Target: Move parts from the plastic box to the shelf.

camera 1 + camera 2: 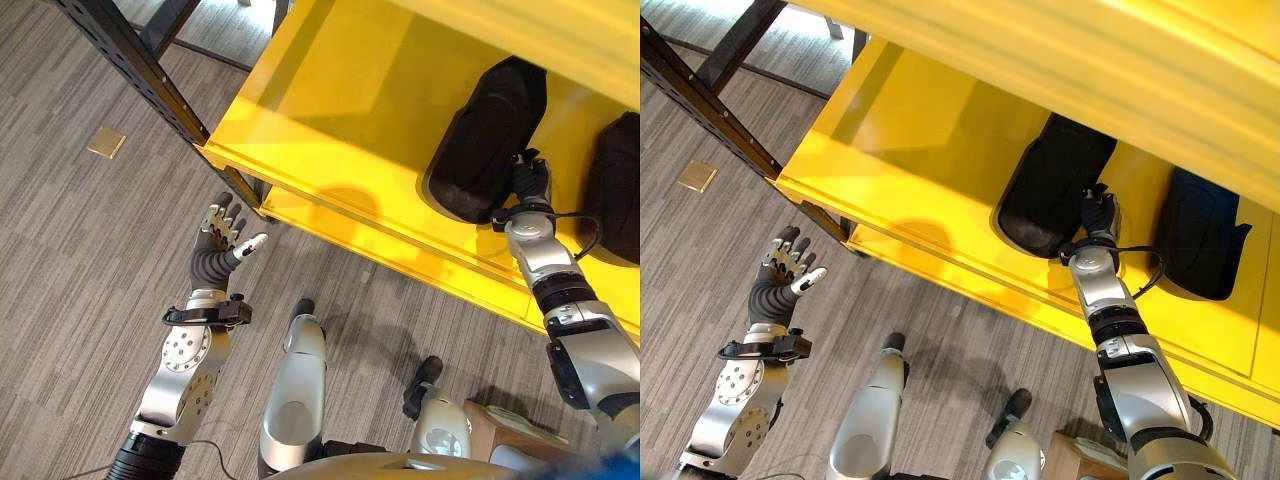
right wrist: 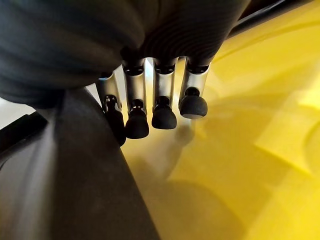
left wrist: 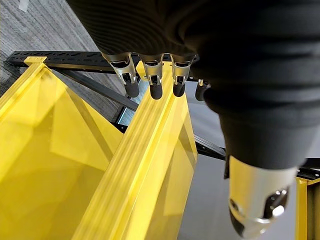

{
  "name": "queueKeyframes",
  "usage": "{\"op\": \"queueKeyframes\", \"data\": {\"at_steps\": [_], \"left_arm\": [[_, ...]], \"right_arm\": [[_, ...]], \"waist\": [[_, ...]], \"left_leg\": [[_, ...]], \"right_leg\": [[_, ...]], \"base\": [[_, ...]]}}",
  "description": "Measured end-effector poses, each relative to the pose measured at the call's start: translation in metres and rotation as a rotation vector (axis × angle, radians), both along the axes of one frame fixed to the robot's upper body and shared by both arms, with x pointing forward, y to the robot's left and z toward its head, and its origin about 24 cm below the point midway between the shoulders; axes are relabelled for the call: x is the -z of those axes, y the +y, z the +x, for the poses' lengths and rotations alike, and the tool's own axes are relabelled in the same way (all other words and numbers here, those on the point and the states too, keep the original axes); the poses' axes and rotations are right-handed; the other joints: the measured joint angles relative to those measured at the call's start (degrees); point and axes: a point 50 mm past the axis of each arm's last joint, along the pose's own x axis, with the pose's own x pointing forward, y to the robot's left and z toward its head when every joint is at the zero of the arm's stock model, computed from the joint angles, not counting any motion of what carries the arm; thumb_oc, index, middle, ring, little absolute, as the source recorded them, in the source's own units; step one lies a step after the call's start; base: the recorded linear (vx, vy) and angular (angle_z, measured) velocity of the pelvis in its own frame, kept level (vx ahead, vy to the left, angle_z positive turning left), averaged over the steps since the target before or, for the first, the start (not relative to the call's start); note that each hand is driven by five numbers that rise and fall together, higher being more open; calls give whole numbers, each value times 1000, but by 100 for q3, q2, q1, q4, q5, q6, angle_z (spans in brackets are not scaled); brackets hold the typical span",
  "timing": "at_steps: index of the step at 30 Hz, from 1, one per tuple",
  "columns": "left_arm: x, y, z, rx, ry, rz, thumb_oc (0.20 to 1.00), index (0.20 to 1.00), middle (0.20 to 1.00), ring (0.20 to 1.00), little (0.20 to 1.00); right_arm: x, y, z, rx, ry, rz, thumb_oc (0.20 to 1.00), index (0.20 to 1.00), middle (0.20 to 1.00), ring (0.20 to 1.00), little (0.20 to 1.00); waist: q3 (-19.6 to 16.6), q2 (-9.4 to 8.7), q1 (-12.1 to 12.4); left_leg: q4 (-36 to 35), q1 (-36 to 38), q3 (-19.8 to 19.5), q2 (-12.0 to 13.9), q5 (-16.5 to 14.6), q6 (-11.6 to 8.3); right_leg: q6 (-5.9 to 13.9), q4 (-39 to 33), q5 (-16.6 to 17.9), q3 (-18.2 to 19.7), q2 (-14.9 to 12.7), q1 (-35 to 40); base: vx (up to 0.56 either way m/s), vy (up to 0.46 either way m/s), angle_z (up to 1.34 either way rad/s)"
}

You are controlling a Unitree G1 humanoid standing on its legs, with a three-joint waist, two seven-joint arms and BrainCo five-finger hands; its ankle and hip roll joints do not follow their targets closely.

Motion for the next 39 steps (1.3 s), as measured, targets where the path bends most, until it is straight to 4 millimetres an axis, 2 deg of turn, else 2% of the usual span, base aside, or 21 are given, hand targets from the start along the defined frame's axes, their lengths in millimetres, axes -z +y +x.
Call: {"op": "queueKeyframes", "data": {"at_steps": [5,10,20,21,24,39], "left_arm": [[0,1,0,-1,2,2,1000,1000,1000,1000,1000],[0,1,0,-1,3,6,1000,1000,1000,1000,1000],[0,1,-1,0,3,8,1000,1000,1000,1000,1000],[0,2,-1,0,4,13,1000,1000,1000,1000,1000],[0,2,-1,0,5,12,1000,1000,1000,1000,1000],[-1,2,0,0,1,12,1000,1000,1000,1000,1000]], "right_arm": [[0,-2,0,10,-6,34,200,200,200,200,200],[-8,-2,5,17,-23,52,200,200,200,200,200],[-12,-5,6,24,-18,25,200,200,200,200,200],[-18,-15,4,36,-16,-35,200,200,200,200,200],[-23,-22,3,54,-24,-50,200,200,200,200,200],[-28,-23,3,54,-31,-82,200,200,200,200,200]], "waist": [[0,-1,42],[0,-1,134],[28,-45,122],[46,-52,138],[79,-78,115],[174,-81,91]], "left_leg": [[38,-21,0,0,-11,14],[81,-85,0,-3,-24,25],[87,-119,-1,-5,-27,30],[87,-154,-1,-5,-27,30],[89,-157,0,-6,-29,33],[95,-161,9,-2,-31,38]], "right_leg": [[-14,1,0,5,4,-1],[0,-2,14,12,8,-45],[10,-8,21,13,8,-77],[9,-8,20,13,8,-107],[12,-9,23,15,8,-115],[12,11,23,45,8,-141]], "base": [[0,0,0],[0,0,0],[0,0,0],[0,0,0],[0,0,0],[0,0,0]]}}
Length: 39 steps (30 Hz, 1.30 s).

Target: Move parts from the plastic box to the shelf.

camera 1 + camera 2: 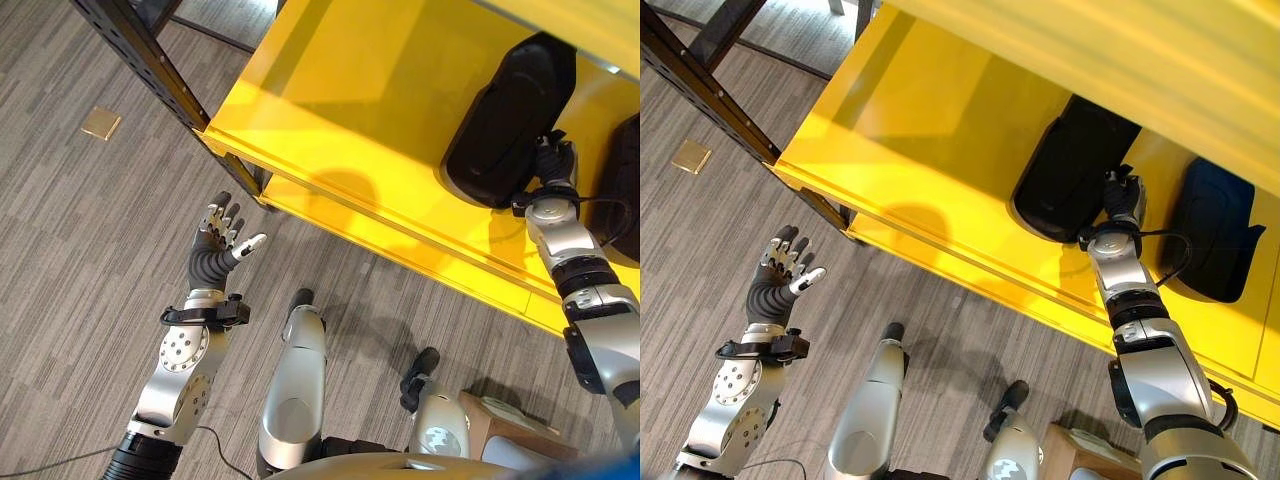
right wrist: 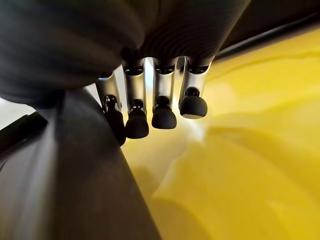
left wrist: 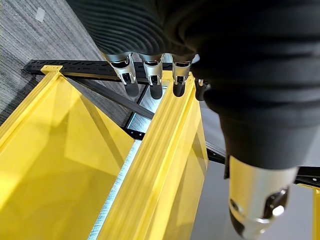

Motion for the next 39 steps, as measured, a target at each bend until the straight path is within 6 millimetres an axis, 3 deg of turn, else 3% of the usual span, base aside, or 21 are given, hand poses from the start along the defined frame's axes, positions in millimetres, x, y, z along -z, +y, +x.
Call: {"op": "queueKeyframes", "data": {"at_steps": [2,3,4,5,16,24,29,31,34,35,37,39], "left_arm": [[0,0,0,0,0,0,1000,1000,1000,1000,1000],[0,0,0,0,0,0,1000,1000,1000,1000,1000],[0,0,0,0,-1,0,1000,1000,1000,1000,1000],[0,0,0,0,-1,0,1000,1000,1000,1000,1000],[-1,0,0,0,-4,0,1000,1000,1000,1000,1000],[-4,5,0,-21,-21,1,1000,1000,1000,1000,1000],[-4,11,-4,-51,-22,-2,1000,1000,1000,1000,1000],[-5,14,-4,-63,-28,1,1000,1000,1000,1000,1000],[2,17,-9,-98,-8,-36,1000,1000,1000,1000,1000],[5,26,-16,-150,3,-51,1000,1000,1000,1000,1000],[9,31,-22,-169,21,-50,1000,1000,1000,1000,1000],[11,27,-21,-129,28,-38,1000,1000,1000,1000,1000]], "right_arm": [[-1,0,0,-1,-3,0,200,200,200,200,200],[-2,1,1,-2,-5,-8,285,285,285,285,285],[-3,1,1,-3,-7,-9,915,915,915,915,915],[-3,1,1,-4,-9,-9,1000,1000,1000,1000,1000],[-25,7,6,-19,-86,-6,1000,1000,1000,1000,1000],[-53,0,-5,-13,-292,106,1000,1000,1000,1000,1000],[-13,-20,-48,26,-327,135,1000,1000,1000,1000,1000],[-2,-23,-54,53,-321,158,1000,1000,1000,1000,1000],[18,-3,-99,-21,-410,233,1000,1000,1000,1000,1000],[21,17,-135,-94,-492,301,1000,1000,1000,1000,1000],[24,22,-150,-161,-501,296,1000,1000,1000,1000,1000],[28,15,-144,-187,-464,285,1000,1000,1000,1000,1000]], "waist": [[4,1,-3],[6,2,-2],[6,1,-4],[6,1,-2],[7,3,-9],[8,2,-106],[8,-3,-159],[7,0,-282],[-26,46,-350],[-49,69,-386],[-473,78,-497],[-879,108,-614]], "left_leg": [[0,0,8,0,-3,5],[-1,1,11,0,-4,7],[-1,0,11,0,-4,7],[0,0,11,0,-4,7],[4,0,13,1,-4,8],[10,4,13,1,-5,8],[-6,71,15,89,-4,7],[-48,124,29,163,6,-10],[-410,453,100,273,137,-167],[-673,921,164,274,156,-192],[-937,1048,174,279,184,-230],[-1044,1046,132,342,213,-273]], "right_leg": [[0,0,0,22,0,-9],[0,-2,0,36,0,-13],[0,-2,0,39,0,-14],[0,-1,0,41,0,-13],[0,1,0,48,0,-13],[0,11,-1,54,2,-13],[-14,46,-20,100,71,5],[-11,41,-44,142,128,10],[103,46,-102,204,167,93],[102,-88,-103,202,152,449],[112,-351,-102,138,188,622],[108,-436,-101,108,267,615]], "base": [[0,0,0],[0,0,0],[0,0,0],[0,0,0],[0,0,0],[0,0,0],[-8,-7,-3],[-17,-37,-14],[24,-56,-14],[74,-68,-4],[53,-50,-1],[60,-39,0]]}}
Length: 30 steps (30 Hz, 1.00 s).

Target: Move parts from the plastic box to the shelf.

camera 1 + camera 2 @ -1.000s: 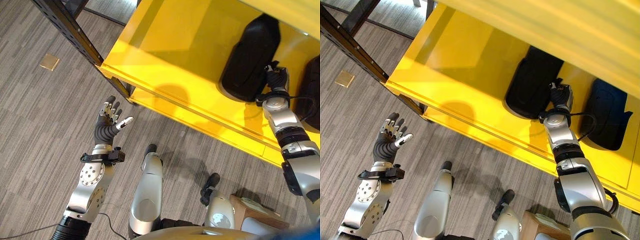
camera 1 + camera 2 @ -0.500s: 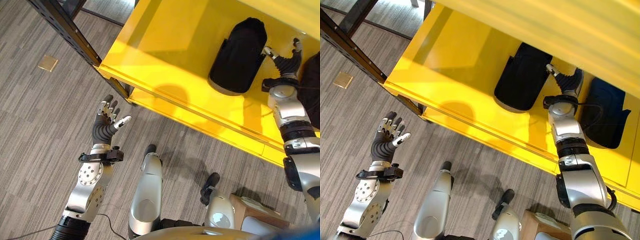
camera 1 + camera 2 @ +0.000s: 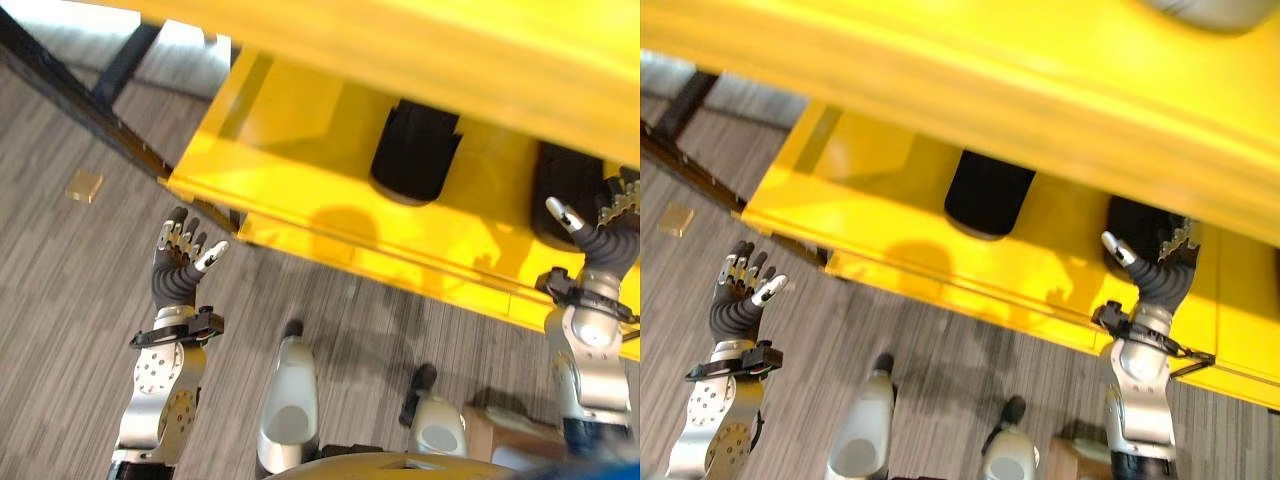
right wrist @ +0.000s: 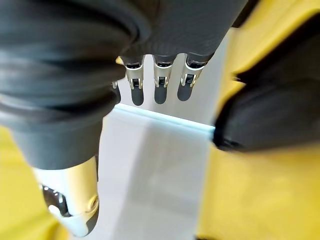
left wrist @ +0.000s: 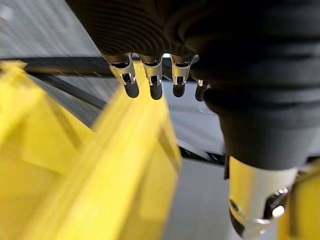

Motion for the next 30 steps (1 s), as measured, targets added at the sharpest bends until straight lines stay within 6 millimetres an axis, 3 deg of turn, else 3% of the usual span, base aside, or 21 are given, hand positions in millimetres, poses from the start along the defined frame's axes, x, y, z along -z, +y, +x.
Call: {"op": "queueKeyframes", "data": {"at_steps": [2,6,14,17,24,30], "left_arm": [[3,-5,0,39,14,9,1000,1000,1000,1000,1000],[11,-8,-3,56,38,4,1000,1000,1000,1000,1000],[24,-17,-6,101,85,-11,1000,1000,1000,1000,1000],[29,-23,-7,127,103,-21,1000,1000,1000,1000,1000],[40,-26,-17,118,140,-48,1000,1000,1000,1000,1000],[47,-25,-25,114,168,-61,1000,1000,1000,1000,1000]], "right_arm": [[7,0,0,-56,18,47,1000,1000,1000,1000,1000],[25,14,-2,-189,82,80,1000,1000,1000,1000,1000],[47,22,-14,-269,166,110,1000,1000,1000,1000,1000],[58,31,-18,-313,193,166,1000,1000,1000,1000,1000],[67,29,-27,-321,245,154,1000,1000,1000,1000,1000],[74,23,-36,-296,284,154,1000,1000,1000,1000,1000]], "waist": [[-349,23,-65],[-634,124,-166],[-955,238,-295],[-1133,404,-388],[-1230,726,-587],[-1165,860,-615]], "left_leg": [[-236,56,-6,95,111,-82],[-836,413,10,228,370,-193],[-1418,705,5,438,662,-330],[-1698,929,45,553,773,-386],[-2028,1423,364,806,857,-420],[-2096,1516,494,1060,906,-453]], "right_leg": [[21,-145,31,-44,99,7],[-40,-454,134,-69,247,229],[-44,-739,197,-132,466,403],[-53,-801,191,-119,554,498],[-68,-859,196,176,739,606],[-147,-1016,242,348,1001,582]], "base": [[50,-28,2],[40,-31,0],[15,-44,0],[18,-59,-5],[-2,-62,-24],[-28,-100,-15]]}}
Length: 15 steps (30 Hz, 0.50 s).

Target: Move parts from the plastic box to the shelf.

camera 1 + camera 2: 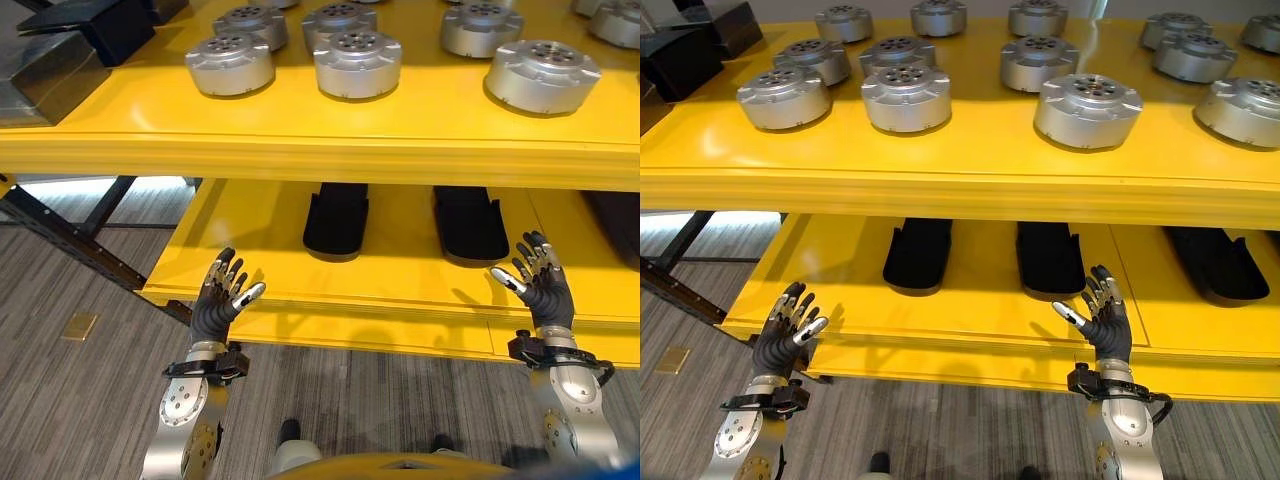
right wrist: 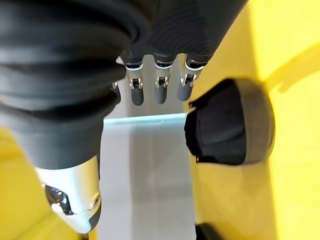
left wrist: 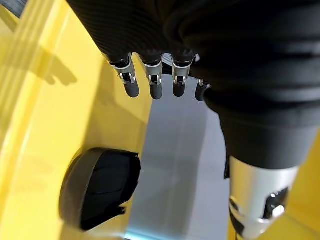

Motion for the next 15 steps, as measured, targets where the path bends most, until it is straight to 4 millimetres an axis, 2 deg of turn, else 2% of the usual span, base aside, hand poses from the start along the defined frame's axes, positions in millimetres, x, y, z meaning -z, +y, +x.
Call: {"op": "queueKeyframes", "data": {"at_steps": [3,4,5,7,8,9,10,11,12,13,15], "left_arm": [[5,-2,-4,-5,17,-21,1000,1000,1000,1000,1000],[6,-3,-5,-2,22,-23,1000,1000,1000,1000,1000],[6,-4,-5,1,25,-24,1000,1000,1000,1000,1000],[4,-6,1,14,12,-25,1000,1000,1000,1000,1000],[8,-6,0,17,28,-27,1000,1000,1000,1000,1000],[14,-7,0,32,53,-28,1000,1000,1000,1000,1000],[9,-8,5,34,26,-29,1000,1000,1000,1000,1000],[5,-7,6,26,3,-28,1000,1000,1000,1000,1000],[5,-3,3,15,5,-20,1000,1000,1000,1000,1000],[4,0,5,21,8,-2,1000,1000,1000,1000,1000],[-3,-1,13,34,-25,3,1000,1000,1000,1000,1000]], "right_arm": [[-3,-7,-1,18,-1,-30,1000,1000,1000,1000,1000],[-5,-11,-1,36,-4,-41,1000,1000,1000,1000,1000],[-6,-14,-1,51,-7,-55,1000,1000,1000,1000,1000],[-9,-22,-4,96,-16,-72,1000,1000,1000,1000,1000],[-11,-23,-4,111,-20,-74,1000,1000,1000,1000,1000],[-20,-29,-3,146,-60,-108,1000,1000,1000,1000,1000],[-18,-29,-5,145,-48,-106,1000,1000,1000,1000,1000],[-16,-24,-2,119,-46,-97,1000,1000,1000,1000,1000],[-18,-14,5,76,-64,-80,1000,1000,1000,1000,1000],[-22,-4,13,36,-98,-59,1000,1000,1000,1000,1000],[-14,5,15,5,-69,-21,1000,1000,1000,1000,1000]], "waist": [[98,123,-15],[189,146,11],[265,132,-22],[476,-30,-7],[554,-220,-5],[557,-186,-37],[596,-274,-48],[596,-416,90],[568,-604,325],[640,-698,270],[747,-901,92]], "left_leg": [[8,-2,4,156,37,35],[14,-19,-5,192,114,113],[56,-68,17,193,228,167],[237,-244,145,95,516,468],[261,-233,-46,-140,325,479],[-14,-24,-696,-1143,-182,563],[-3,-19,-656,-1183,-186,567],[259,-107,-1227,-1565,-513,687],[340,-89,-1966,-2097,-673,1080],[444,-149,-1978,-2278,-616,1154],[612,-159,-1719,-2288,-643,1122]], "right_leg": [[-63,-84,-33,25,169,-4],[-98,-120,-5,47,229,16],[-114,-121,-7,32,249,2],[-217,-160,-27,73,217,-27],[-293,-155,-6,156,129,-65],[-194,-127,56,408,-73,-179],[-210,-108,112,417,-70,-285],[-191,-90,167,800,-116,-475],[-221,-34,219,1332,-197,-815],[-178,-11,288,1521,-241,-991],[-123,180,289,1653,-245,-1098]], "base": [[-55,-108,-7],[-100,-171,-2],[-54,-150,10],[15,-106,12],[18,-118,-28],[4,-53,-39],[16,-58,-70],[4,56,-131],[3,99,-185],[1,95,-157],[46,185,-73]]}}
